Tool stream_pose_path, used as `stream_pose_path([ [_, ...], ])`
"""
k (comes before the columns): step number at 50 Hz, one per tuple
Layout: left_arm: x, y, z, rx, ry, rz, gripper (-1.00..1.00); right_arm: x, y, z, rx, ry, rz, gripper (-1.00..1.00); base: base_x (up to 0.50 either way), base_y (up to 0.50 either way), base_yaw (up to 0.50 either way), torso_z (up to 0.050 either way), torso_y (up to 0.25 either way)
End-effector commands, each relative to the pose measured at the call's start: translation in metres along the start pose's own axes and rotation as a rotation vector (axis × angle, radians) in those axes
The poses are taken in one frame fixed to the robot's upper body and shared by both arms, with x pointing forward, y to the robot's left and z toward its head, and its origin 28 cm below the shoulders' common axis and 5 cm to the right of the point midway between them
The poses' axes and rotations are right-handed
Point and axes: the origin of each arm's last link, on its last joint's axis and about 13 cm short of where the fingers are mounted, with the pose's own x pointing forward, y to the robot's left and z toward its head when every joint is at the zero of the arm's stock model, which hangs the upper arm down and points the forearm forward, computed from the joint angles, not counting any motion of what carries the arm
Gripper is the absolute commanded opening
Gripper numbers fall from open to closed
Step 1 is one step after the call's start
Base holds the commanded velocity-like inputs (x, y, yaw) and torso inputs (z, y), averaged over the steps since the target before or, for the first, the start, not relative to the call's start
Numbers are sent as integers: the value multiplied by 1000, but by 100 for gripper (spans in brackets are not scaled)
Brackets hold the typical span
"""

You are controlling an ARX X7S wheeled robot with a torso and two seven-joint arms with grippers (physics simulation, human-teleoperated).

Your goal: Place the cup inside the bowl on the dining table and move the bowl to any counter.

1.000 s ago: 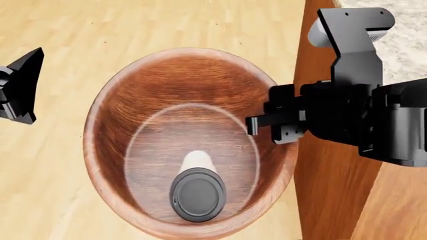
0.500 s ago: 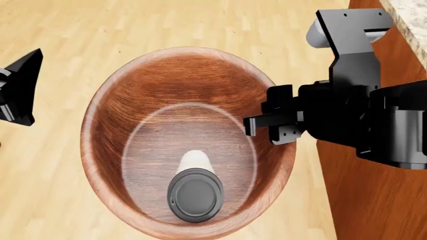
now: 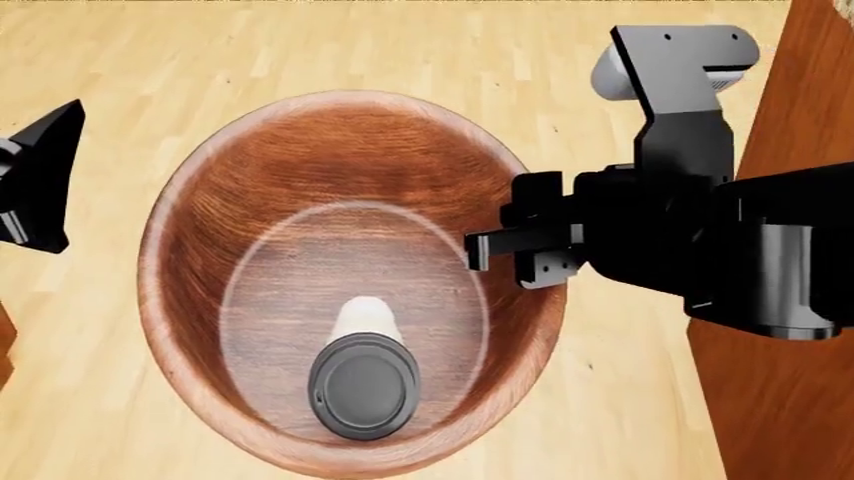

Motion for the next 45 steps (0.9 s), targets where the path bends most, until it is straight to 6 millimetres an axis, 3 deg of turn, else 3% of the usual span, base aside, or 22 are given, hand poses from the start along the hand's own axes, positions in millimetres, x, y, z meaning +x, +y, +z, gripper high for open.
stream_pose_path([
  [1,1,-1,-3,-3,5,-4,100,2,2,3,33,-28,13,-100,0,0,0,0,11],
  [12,2,-1,-2,-4,5,-5,100,4,2,4,43,-31,16,-100,27,0,0,0,0],
  [45,3,-1,-4,-14,-1,-5,100,13,4,1,38,-30,20,-100,498,3,0,0,2],
])
